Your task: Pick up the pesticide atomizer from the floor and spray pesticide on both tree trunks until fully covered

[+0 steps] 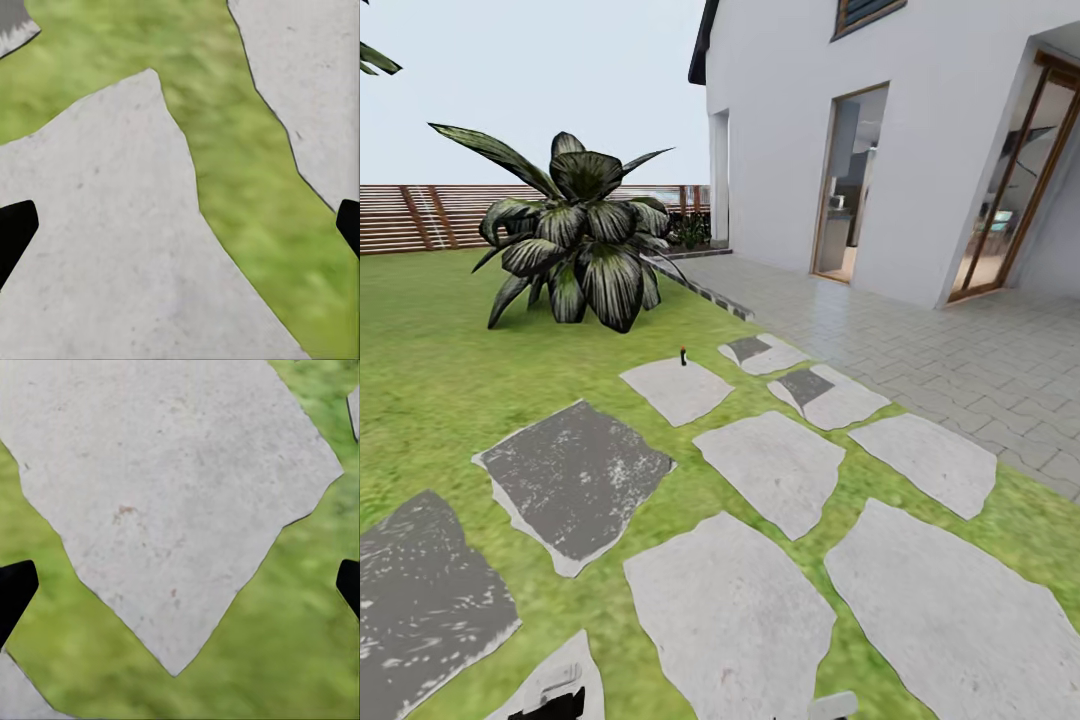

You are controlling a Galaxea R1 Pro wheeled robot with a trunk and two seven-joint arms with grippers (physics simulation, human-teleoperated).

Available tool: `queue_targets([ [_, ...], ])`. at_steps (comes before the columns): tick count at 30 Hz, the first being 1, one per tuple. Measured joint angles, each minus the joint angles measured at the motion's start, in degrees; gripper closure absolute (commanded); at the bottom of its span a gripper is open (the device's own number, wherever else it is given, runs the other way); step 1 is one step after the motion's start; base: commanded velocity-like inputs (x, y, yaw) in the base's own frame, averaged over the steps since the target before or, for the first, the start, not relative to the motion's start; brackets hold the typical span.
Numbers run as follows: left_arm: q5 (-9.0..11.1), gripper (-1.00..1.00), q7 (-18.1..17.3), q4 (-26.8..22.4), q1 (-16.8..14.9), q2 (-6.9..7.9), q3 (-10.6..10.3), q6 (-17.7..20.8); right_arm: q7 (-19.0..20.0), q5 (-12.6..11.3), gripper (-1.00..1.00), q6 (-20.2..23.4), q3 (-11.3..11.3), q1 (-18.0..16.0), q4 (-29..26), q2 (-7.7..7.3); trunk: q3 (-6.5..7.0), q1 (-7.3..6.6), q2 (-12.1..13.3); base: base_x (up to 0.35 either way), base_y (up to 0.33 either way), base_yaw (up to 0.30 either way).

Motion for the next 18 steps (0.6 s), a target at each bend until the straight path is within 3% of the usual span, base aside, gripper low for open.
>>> queue_targets([
  [18, 0.08, -1.00, 0.00, 0.00, 0.00, 0.00, 0.00, 0.00, 0.00, 0.00, -1.00, 0.00, -0.06, 0.00, 0.00, 0.00, 0.00, 0.00, 0.00, 0.338, 0.000, 0.000],
])
